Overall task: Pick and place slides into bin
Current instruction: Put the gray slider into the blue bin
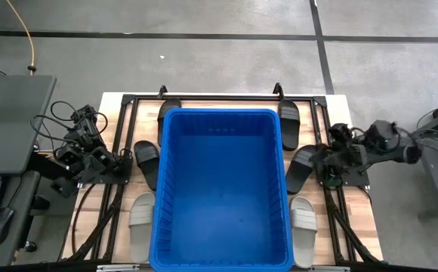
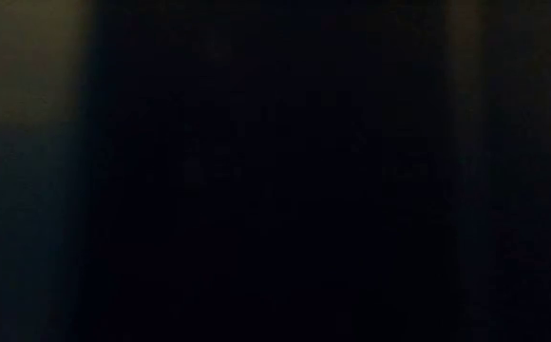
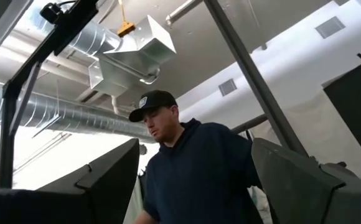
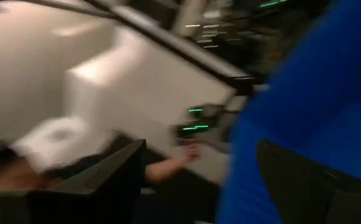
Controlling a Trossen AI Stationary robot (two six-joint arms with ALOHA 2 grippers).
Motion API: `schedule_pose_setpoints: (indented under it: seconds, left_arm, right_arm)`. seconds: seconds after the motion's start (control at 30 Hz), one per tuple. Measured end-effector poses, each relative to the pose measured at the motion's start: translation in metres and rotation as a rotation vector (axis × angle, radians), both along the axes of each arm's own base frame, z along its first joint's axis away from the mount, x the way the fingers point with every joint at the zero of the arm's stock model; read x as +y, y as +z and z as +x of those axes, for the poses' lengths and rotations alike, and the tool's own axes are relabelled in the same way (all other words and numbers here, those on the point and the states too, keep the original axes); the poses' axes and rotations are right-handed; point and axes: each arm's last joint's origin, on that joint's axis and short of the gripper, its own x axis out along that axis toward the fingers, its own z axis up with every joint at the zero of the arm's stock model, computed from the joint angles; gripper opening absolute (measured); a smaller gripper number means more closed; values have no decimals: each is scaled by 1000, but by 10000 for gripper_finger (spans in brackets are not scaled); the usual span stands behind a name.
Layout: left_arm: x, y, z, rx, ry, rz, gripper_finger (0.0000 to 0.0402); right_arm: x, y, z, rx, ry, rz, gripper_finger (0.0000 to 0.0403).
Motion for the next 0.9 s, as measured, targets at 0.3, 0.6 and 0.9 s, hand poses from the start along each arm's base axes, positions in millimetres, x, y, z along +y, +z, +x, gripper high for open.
schedule_pose_setpoints:
  seconds: [0.3, 0.6, 0.9]
  left_arm:
    - [-1, -1, 1, 22, 19, 9, 298]
    - [-1, -2, 2, 2, 40, 20, 298]
    - [-3, -4, 3, 9, 58, 59, 298]
  right_arm:
    - [-8, 13, -38, 371, -97, -28, 291]
    - [-1, -42, -18, 796, 21, 8, 291]
    - [1, -66, -12, 888, 97, -30, 291]
